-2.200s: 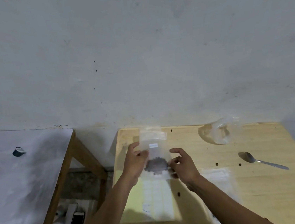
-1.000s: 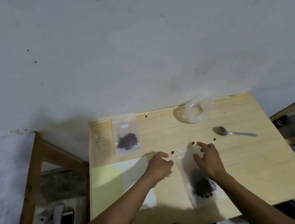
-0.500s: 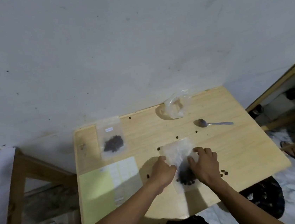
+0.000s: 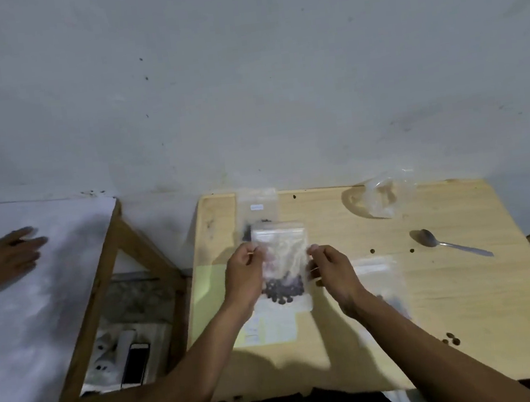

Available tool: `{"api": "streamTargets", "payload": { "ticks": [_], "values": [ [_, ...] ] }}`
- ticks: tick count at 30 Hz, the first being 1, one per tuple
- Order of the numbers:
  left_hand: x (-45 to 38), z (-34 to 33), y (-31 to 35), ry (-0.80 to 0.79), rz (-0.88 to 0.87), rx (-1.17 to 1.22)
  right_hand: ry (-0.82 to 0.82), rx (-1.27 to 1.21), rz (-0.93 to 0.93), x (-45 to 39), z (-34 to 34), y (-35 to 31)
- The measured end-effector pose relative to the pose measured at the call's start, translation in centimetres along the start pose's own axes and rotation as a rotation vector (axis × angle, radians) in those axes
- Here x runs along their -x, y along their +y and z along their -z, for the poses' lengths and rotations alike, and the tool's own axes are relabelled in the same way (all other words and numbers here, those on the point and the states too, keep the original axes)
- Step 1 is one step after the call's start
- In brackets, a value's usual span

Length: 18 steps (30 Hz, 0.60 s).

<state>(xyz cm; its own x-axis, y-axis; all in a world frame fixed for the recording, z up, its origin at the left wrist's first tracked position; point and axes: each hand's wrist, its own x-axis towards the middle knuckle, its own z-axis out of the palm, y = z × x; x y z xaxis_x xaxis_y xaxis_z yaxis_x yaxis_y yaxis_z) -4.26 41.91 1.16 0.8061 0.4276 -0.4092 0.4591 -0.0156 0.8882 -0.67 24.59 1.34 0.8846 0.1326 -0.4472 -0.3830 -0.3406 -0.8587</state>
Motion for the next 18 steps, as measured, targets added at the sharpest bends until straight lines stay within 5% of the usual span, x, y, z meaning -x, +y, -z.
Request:
{"api": "streamTargets", "payload": {
  "ticks": [10,18],
  "values": [
    [0.6,10.6,-2.9,0.368,0.060,0.223,-0.510,0.820,0.538,1.6,-8.2,2.6],
    [2.1,11.6,-2.9,0.415,0.062,0.181,-0.474,1.061,0.572,1.3,-10.2,2.9]
  ]
}}
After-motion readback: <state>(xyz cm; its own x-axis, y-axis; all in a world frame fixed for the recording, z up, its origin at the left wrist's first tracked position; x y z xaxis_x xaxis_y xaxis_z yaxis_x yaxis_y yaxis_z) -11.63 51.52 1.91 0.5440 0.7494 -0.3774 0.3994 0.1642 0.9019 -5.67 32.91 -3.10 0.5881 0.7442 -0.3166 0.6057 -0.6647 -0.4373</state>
